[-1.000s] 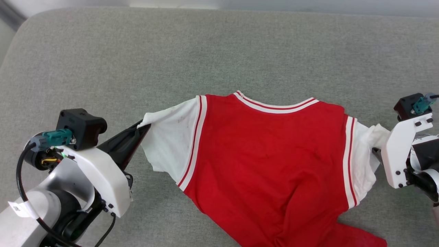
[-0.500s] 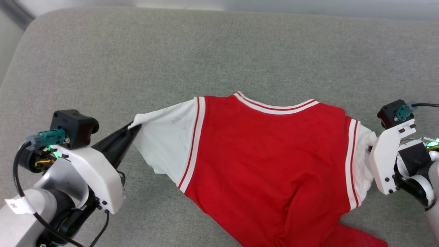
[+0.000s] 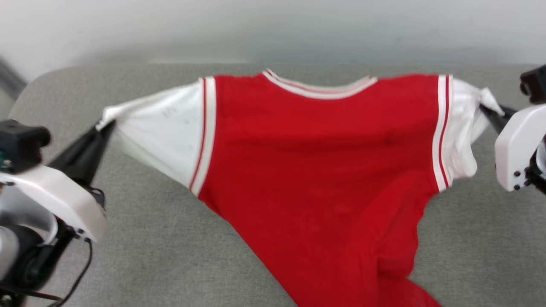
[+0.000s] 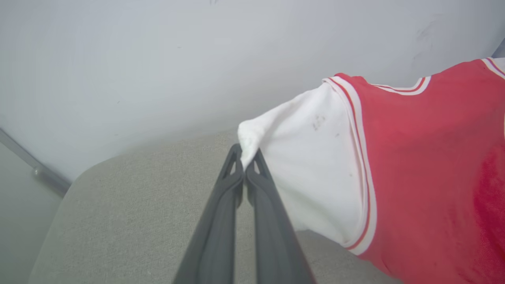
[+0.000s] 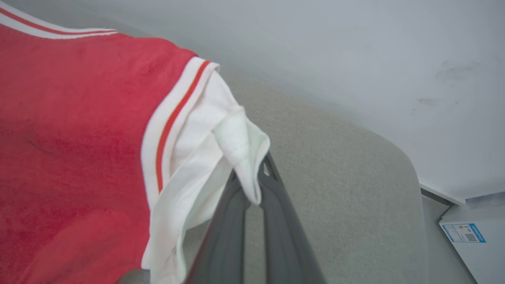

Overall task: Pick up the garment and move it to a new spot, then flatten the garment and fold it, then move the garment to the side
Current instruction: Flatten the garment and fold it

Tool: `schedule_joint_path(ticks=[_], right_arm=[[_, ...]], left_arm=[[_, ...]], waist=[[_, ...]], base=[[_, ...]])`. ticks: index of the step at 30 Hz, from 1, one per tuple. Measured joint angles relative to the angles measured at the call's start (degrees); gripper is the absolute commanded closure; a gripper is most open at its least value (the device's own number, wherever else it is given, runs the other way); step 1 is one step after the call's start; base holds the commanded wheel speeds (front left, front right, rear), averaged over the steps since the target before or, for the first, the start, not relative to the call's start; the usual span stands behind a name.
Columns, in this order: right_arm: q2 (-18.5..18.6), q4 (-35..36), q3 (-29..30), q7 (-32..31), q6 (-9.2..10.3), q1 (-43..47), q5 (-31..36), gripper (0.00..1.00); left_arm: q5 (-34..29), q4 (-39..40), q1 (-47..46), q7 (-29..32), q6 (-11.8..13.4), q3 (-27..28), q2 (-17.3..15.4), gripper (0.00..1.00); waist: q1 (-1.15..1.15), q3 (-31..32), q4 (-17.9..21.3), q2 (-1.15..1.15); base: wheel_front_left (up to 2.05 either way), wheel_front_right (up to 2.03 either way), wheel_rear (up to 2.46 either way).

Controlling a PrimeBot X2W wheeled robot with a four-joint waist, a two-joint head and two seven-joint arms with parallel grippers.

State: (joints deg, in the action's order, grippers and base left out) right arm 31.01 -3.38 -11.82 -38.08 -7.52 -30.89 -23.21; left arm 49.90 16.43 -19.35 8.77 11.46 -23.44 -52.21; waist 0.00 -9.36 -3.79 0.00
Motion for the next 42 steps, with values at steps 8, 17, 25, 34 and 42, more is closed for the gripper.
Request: schedule_joint_path(ticks=[8,17,25,34,42], right_arm=[[0.91,7.71,3.26,4.77,0.0,-3.68,-2.37,1.0],[-1.35,11.67,6.71,8.17,0.0,-7.01,-3.08,1.0],[-2.48,13.36,7.22,8.55,0.0,-9.6,-2.57,1.0],[-2.78,10.31,5.53,9.54,-0.01,-20.61,-1.82,1.0],[-4.24,-1.31,4.2,15.46,-0.02,-37.82,1.2,1.0]], left_arm=[[-0.4,2.72,-1.05,-4.79,2.96,7.8,-3.27,1.0],[-0.91,5.24,-3.54,-8.49,4.99,14.58,-5.53,1.0],[-1.26,6.36,-5.78,-8.67,5.69,16.69,-7.11,1.0],[-0.85,-0.07,-17.75,-7.13,1.0,15.96,-8.32,1.0],[-4.88,-12.72,-40.35,-6.65,-4.68,10.38,-4.15,1.0]], waist=[[0.0,3.78,3.01,0.0],[0.0,5.38,5.31,0.0],[0.0,3.11,6.23,0.0],[0.01,-4.37,6.64,0.0],[0.01,-13.73,6.6,0.0]], base=[[0.0,0.0,0.0],[0.0,0.0,0.0],[0.0,0.0,0.0],[0.0,0.0,0.0],[0.0,0.0,0.0]])
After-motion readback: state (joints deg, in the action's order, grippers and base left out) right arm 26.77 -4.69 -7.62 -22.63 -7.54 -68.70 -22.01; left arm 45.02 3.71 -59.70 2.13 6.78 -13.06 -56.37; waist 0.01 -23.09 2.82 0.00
